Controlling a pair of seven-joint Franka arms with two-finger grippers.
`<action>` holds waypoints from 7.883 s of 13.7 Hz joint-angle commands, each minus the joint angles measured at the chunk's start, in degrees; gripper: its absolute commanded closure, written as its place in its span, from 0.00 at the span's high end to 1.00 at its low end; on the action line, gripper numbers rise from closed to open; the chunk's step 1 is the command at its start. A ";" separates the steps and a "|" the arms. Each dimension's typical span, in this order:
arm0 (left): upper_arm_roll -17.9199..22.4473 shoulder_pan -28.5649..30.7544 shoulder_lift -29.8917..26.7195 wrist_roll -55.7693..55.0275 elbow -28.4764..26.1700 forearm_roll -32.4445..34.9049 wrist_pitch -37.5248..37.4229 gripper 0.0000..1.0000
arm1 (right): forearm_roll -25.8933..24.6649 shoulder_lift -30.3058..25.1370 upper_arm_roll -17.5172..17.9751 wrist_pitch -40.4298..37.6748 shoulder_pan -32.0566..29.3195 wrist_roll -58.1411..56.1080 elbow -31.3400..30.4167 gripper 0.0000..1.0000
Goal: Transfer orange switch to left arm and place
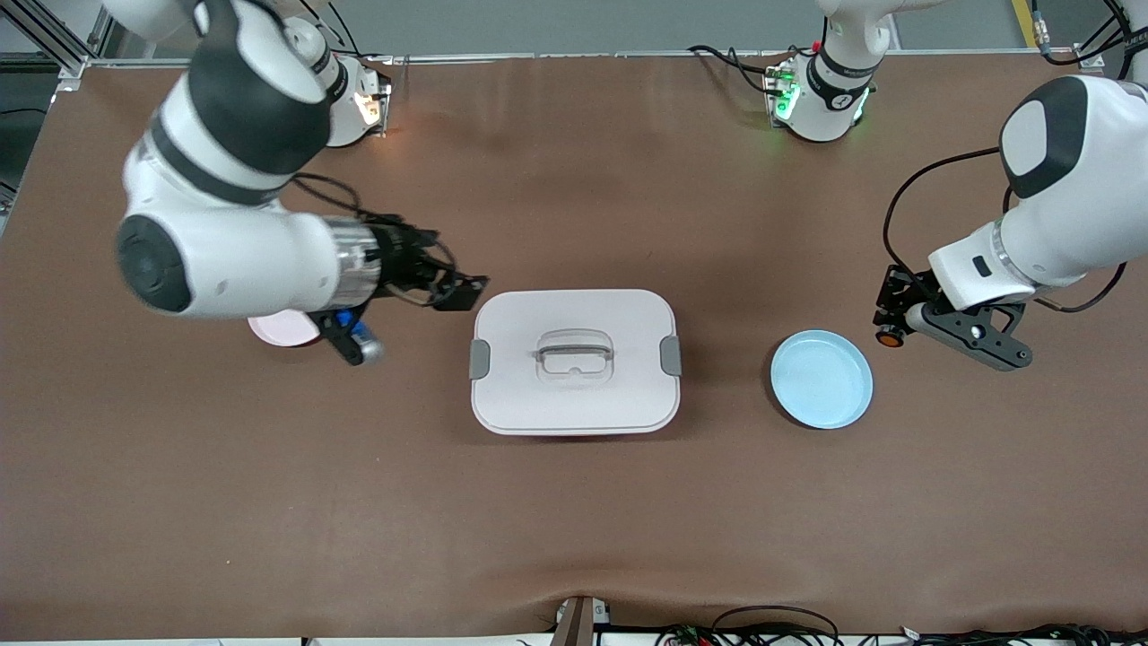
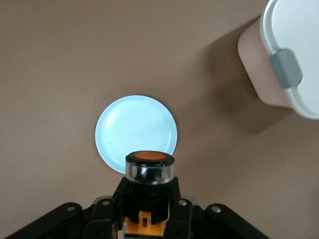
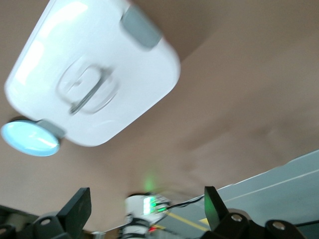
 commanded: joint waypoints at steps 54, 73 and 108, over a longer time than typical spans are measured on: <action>-1.50 2.85 20.71 50.46 -10.79 11.23 36.32 1.00 | -30.65 -28.58 -0.67 8.58 -20.31 -67.88 -24.33 1.00; -3.61 3.38 7.63 -21.93 13.40 10.53 -0.88 1.00 | -30.21 -32.54 -0.66 12.72 -20.40 -67.18 -29.43 1.00; 11.60 -8.14 -18.14 -26.80 3.82 7.28 -20.22 1.00 | -30.38 -32.37 -0.58 13.60 -21.01 -67.18 -29.34 1.00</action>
